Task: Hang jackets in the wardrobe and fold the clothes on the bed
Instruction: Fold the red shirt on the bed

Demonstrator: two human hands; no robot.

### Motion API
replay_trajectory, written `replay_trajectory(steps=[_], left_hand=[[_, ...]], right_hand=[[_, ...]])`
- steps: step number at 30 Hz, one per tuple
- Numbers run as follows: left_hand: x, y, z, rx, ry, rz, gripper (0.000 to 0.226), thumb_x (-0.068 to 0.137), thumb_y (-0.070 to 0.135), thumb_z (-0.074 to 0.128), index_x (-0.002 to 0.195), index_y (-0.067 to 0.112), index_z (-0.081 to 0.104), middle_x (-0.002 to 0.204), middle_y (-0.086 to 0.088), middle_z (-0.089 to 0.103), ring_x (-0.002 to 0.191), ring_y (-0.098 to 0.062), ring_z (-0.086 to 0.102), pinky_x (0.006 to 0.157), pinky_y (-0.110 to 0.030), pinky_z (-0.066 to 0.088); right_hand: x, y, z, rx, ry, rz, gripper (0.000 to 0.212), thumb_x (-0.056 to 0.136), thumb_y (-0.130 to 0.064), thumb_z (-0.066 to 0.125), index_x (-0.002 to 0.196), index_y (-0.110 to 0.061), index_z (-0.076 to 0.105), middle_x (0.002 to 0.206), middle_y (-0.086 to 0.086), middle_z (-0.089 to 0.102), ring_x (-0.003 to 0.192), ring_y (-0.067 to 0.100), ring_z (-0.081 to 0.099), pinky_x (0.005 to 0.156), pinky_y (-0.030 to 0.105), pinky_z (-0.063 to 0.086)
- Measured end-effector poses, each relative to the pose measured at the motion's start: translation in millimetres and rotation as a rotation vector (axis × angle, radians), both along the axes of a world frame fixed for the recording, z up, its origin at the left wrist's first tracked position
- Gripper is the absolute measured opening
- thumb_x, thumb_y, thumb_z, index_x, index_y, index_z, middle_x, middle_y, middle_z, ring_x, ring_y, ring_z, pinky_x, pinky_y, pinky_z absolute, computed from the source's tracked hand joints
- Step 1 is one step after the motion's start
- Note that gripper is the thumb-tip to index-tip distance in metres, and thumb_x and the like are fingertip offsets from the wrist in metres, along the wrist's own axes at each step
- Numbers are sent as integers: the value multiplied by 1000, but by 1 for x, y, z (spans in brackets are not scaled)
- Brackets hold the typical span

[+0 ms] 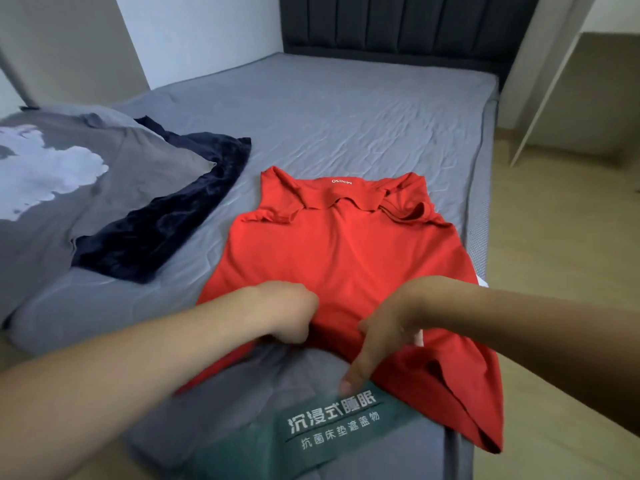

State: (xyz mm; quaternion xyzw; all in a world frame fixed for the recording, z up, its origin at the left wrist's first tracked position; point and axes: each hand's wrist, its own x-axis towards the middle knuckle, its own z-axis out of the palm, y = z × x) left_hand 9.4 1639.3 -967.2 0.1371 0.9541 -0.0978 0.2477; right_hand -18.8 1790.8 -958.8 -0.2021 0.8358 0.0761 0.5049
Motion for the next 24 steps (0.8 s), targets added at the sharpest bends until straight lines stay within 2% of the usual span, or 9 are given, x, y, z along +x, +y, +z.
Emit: replay_trajectory(steps=[1, 3, 6, 9, 12, 14, 16, 20, 24], left_hand=[[-12, -4, -1, 61, -25, 59, 25, 81, 13, 53, 100, 8, 69, 94, -13, 70, 85, -29, 66, 69, -33, 51], [-31, -11, -2, 136, -17, 118, 18, 80, 10, 52, 91, 7, 66, 89, -13, 68, 80, -28, 61, 67, -34, 48], [-48, -20, -7, 59, 129, 129, 16, 80, 12, 51, 92, 15, 60, 108, -13, 66, 98, -32, 62, 76, -34, 48], [-61, -35, -3, -93, 311, 207, 34, 85, 17, 52, 117, 15, 62, 123, -11, 62, 113, -30, 61, 83, -35, 49], [-81, -58, 4, -213, 522, 276, 37, 88, 17, 52, 124, 18, 60, 126, -7, 58, 116, -28, 59, 86, -37, 50], [-95, -75, 8, -332, 595, 281, 37, 90, 15, 52, 127, 21, 58, 127, -4, 55, 118, -26, 55, 87, -36, 48], [-106, -89, 10, -363, 542, 336, 35, 90, 14, 50, 123, 22, 60, 126, -3, 59, 116, -25, 58, 86, -35, 47], [-131, -110, 6, 146, 456, 601, 15, 81, 18, 46, 83, 21, 61, 114, -8, 66, 95, -30, 59, 76, -33, 45], [-151, -92, -10, 416, 357, 652, 47, 74, 38, 61, 120, 42, 53, 127, 1, 49, 124, -31, 41, 103, -38, 34]], right_hand=[[4, -2, 0, -5, 89, 70, 86, 68, -74, 67, 127, -13, 54, 119, 6, 58, 101, 26, 57, 87, 33, 49], [8, -6, -2, -40, 287, 215, 58, 79, -55, 68, 113, -8, 64, 103, 8, 65, 88, 26, 60, 73, 27, 44], [-5, 0, 3, -16, 512, 254, 29, 85, -22, 59, 110, -9, 66, 111, 11, 67, 101, 29, 65, 75, 32, 49], [-51, 24, 7, 126, 678, 219, 31, 87, -17, 55, 117, -12, 64, 123, 7, 64, 113, 26, 62, 83, 34, 50], [-96, 45, 10, 294, 806, 117, 35, 90, -21, 55, 124, -15, 61, 128, 4, 61, 116, 27, 60, 92, 38, 51], [-117, 60, 10, 450, 832, 64, 40, 92, -14, 52, 129, 2, 54, 127, 20, 58, 117, 39, 57, 101, 49, 46], [-139, 71, 10, 417, 874, -32, 46, 93, -7, 49, 129, 19, 42, 128, 38, 48, 120, 54, 47, 102, 59, 40], [-170, 72, 16, 465, 848, -235, 31, 89, -13, 57, 119, -14, 66, 119, 5, 67, 102, 35, 67, 61, 48, 55], [-190, 85, 17, 302, 775, -97, 42, 89, -13, 60, 130, -9, 57, 130, 7, 60, 116, 27, 60, 94, 38, 51]])
